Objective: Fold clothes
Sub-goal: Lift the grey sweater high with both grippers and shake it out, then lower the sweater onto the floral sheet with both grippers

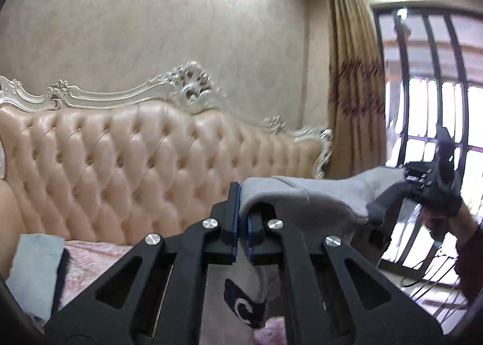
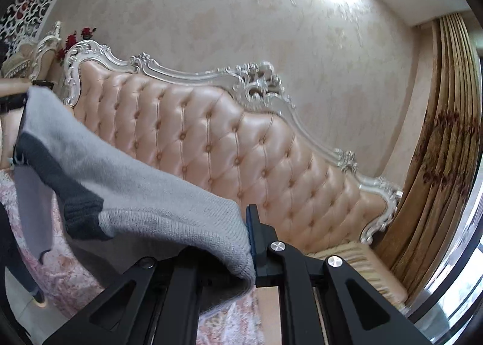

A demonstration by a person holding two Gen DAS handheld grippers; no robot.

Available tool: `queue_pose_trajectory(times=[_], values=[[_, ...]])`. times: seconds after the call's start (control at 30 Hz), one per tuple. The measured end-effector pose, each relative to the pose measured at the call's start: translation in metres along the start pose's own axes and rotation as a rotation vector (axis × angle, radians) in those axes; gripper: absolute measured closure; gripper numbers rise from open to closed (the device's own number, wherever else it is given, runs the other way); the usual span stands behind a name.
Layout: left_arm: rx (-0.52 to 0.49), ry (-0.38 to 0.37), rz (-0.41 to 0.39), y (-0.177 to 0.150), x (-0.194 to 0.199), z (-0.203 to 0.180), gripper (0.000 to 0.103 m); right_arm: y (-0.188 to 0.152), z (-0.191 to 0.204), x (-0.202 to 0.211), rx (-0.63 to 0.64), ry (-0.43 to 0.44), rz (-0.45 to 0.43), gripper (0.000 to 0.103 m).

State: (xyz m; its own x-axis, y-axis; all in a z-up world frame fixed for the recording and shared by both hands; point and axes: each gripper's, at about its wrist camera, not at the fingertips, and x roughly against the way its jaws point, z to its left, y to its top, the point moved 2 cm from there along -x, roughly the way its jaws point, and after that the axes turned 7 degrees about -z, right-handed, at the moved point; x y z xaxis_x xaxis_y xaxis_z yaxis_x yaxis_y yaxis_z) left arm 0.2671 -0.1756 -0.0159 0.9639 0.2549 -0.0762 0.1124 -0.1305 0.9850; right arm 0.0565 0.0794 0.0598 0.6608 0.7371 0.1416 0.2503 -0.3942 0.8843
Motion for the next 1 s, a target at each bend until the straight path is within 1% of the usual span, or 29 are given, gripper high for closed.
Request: queue_pose_trajectory(times=[0.07, 0.1, 0.17, 0.23, 0.27, 0.37, 0.5, 0.57, 0.63, 0.7, 0.73, 0.77, 0.8, 0.83, 0.87, 0.9, 0.93, 0.97, 1.0], values=[[-0.005, 0.004, -0.005, 0.005, -0.008, 0.005, 0.098, 0.006, -0.001, 0.0, 0.01, -0.003, -0.007, 0.095], [-0.006, 0.013, 0.005, 0.004, -0.015, 0.008, 0.098, 0.006, -0.001, -0.002, 0.014, -0.005, -0.008, 0.095], [-0.004, 0.029, 0.043, -0.005, -0.032, 0.015, 0.098, 0.0, 0.0, -0.021, 0.013, 0.002, 0.025, 0.095], [-0.013, 0.057, 0.096, -0.022, -0.055, 0.024, 0.098, -0.018, 0.006, -0.052, 0.009, 0.016, 0.079, 0.095], [-0.015, 0.075, 0.137, -0.034, -0.072, 0.031, 0.098, -0.027, 0.009, -0.068, 0.006, 0.023, 0.107, 0.095], [-0.037, 0.141, 0.274, -0.084, -0.125, 0.053, 0.098, -0.07, 0.018, -0.131, -0.036, 0.067, 0.224, 0.095], [-0.112, 0.22, 0.437, -0.15, -0.198, 0.079, 0.098, -0.135, 0.041, -0.22, -0.067, 0.1, 0.378, 0.095], [-0.092, 0.249, 0.517, -0.18, -0.233, 0.098, 0.098, -0.165, 0.053, -0.265, -0.084, 0.121, 0.449, 0.095], [-0.083, 0.298, 0.592, -0.211, -0.267, 0.116, 0.098, -0.195, 0.065, -0.308, -0.099, 0.14, 0.527, 0.095], [-0.085, 0.35, 0.685, -0.247, -0.295, 0.133, 0.097, -0.225, 0.077, -0.349, -0.105, 0.15, 0.611, 0.086], [-0.087, 0.378, 0.733, -0.264, -0.307, 0.141, 0.096, -0.238, 0.081, -0.357, -0.152, 0.179, 0.655, 0.075], [-0.089, 0.406, 0.779, -0.281, -0.316, 0.148, 0.095, -0.251, 0.084, -0.363, -0.202, 0.21, 0.699, 0.06], [-0.095, 0.431, 0.821, -0.296, -0.323, 0.153, 0.092, -0.263, 0.087, -0.369, -0.253, 0.242, 0.742, 0.053], [-0.104, 0.451, 0.845, -0.308, -0.324, 0.156, 0.088, -0.276, 0.09, -0.375, -0.304, 0.273, 0.785, 0.046], [-0.112, 0.474, 0.853, -0.316, -0.322, 0.159, 0.074, -0.288, 0.094, -0.382, -0.356, 0.304, 0.827, 0.042], [-0.11, 0.492, 0.852, -0.321, -0.319, 0.161, 0.052, -0.294, 0.095, -0.375, -0.39, 0.311, 0.834, 0.041], [-0.092, 0.506, 0.84, -0.322, -0.313, 0.164, 0.041, -0.295, 0.094, -0.369, -0.4, 0.306, 0.834, 0.04], [-0.074, 0.513, 0.821, -0.321, -0.305, 0.165, 0.029, -0.295, 0.092, -0.358, -0.418, 0.281, 0.828, 0.04], [-0.053, 0.511, 0.796, -0.316, -0.296, 0.165, 0.029, -0.294, 0.086, -0.345, -0.458, 0.258, 0.812, 0.039]])
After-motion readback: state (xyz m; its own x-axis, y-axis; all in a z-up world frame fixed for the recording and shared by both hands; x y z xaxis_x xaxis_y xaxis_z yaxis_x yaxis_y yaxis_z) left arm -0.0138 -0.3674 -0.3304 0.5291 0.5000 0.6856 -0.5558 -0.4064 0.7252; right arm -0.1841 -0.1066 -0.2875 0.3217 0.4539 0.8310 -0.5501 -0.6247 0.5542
